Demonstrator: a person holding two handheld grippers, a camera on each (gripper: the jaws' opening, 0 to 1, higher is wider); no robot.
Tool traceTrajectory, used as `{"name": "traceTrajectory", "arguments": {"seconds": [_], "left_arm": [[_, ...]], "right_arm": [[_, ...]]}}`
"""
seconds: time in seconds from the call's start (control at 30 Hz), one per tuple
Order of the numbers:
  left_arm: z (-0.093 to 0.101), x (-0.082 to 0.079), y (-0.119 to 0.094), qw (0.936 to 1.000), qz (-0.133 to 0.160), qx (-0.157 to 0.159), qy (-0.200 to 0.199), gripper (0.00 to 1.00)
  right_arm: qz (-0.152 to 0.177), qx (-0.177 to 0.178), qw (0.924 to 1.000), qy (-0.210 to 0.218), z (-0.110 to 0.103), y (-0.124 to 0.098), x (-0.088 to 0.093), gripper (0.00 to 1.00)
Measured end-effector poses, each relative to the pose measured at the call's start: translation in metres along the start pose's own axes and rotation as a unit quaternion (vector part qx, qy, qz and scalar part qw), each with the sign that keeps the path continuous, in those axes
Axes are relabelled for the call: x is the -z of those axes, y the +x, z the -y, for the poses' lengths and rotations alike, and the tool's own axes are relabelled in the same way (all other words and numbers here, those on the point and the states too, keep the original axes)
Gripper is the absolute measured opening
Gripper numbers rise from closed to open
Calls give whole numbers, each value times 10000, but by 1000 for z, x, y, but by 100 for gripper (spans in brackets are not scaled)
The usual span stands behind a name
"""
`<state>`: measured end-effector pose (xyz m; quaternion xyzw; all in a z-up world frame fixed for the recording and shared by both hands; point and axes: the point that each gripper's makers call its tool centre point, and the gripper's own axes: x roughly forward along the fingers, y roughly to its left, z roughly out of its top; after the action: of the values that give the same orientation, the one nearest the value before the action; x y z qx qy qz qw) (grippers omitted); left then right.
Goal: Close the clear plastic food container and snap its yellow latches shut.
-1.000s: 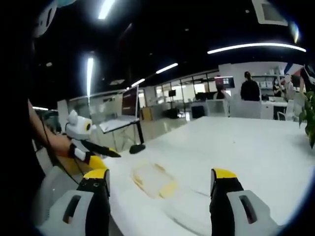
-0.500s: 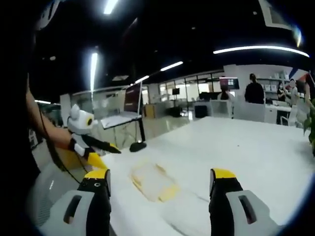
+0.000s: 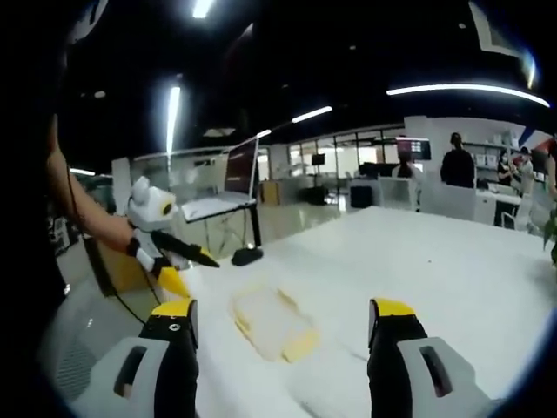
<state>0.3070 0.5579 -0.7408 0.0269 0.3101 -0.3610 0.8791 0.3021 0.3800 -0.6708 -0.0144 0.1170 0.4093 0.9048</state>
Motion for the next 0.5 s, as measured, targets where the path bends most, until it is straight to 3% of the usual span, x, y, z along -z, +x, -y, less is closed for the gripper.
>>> {"name": "traceTrajectory", "arguments": {"seconds": [0.27, 0.5], "left_arm": [[-9, -2, 2, 9997, -104, 117, 184, 83], [-17, 1, 5, 9987, -325, 88, 392, 79]], "right_arm": [[-80, -4, 9999, -77, 1, 5, 3, 79], [-405, 93, 9985, -356, 6, 9, 15, 74]]}}
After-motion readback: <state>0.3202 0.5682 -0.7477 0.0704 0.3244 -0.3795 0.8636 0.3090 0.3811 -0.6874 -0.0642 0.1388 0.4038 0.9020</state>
